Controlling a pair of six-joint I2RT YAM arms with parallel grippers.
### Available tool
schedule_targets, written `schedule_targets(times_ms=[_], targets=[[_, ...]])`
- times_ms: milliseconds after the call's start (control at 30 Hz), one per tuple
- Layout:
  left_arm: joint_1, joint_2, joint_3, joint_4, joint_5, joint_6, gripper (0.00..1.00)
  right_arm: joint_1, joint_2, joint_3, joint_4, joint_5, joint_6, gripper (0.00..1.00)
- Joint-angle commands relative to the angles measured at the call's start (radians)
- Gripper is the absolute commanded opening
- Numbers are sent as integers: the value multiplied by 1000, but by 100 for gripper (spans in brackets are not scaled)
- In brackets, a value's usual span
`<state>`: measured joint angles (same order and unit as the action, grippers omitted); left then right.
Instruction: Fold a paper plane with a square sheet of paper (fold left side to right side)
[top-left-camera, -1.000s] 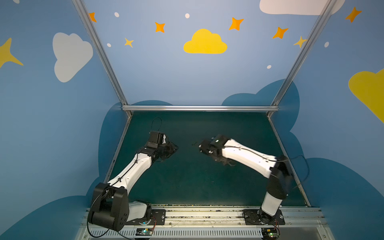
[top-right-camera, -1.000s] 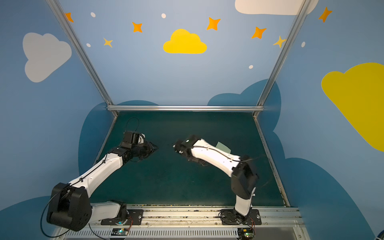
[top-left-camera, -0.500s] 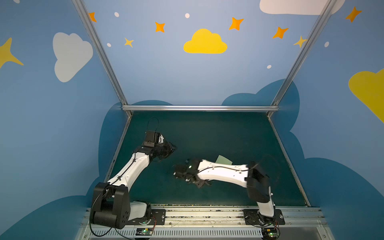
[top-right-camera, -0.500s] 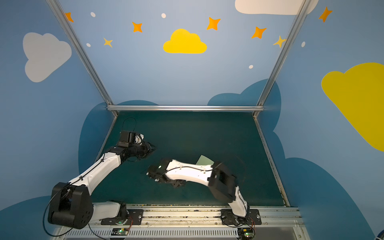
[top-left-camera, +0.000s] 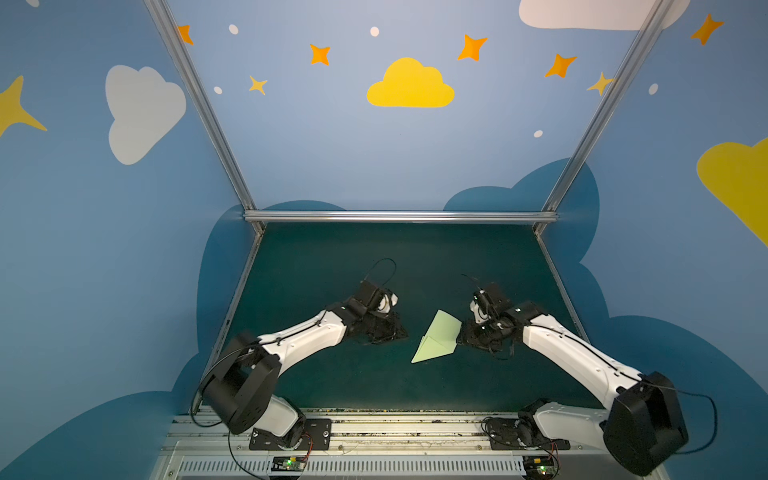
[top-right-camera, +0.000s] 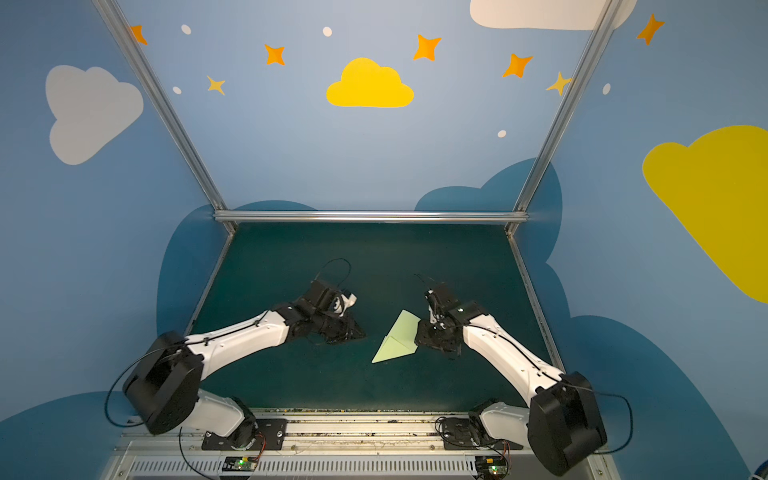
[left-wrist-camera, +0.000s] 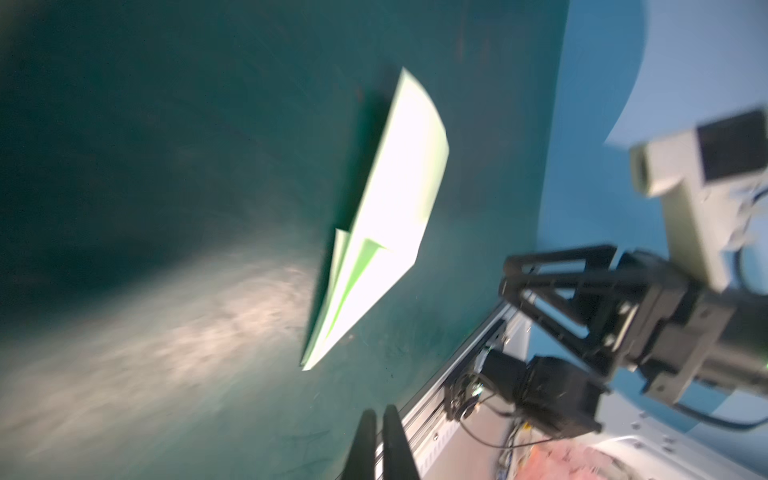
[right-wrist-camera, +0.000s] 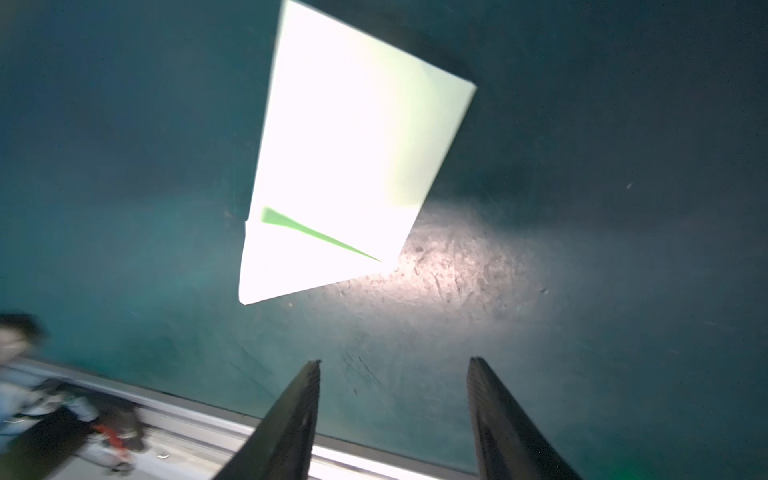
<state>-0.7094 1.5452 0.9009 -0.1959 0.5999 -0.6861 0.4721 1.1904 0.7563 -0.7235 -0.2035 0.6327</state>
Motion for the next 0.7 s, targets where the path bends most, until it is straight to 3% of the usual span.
schedule_targets(times_ms=[0, 300, 667], targets=[[-61, 93, 84, 15, -9, 30, 6, -59, -83, -123, 185, -200, 92, 57], [-86, 307, 250, -45, 4, 95, 4, -117, -151, -310, 324, -296, 172, 58], [-51, 403, 325, -77, -9, 129, 4, -124, -122, -369, 403, -314, 199, 58]])
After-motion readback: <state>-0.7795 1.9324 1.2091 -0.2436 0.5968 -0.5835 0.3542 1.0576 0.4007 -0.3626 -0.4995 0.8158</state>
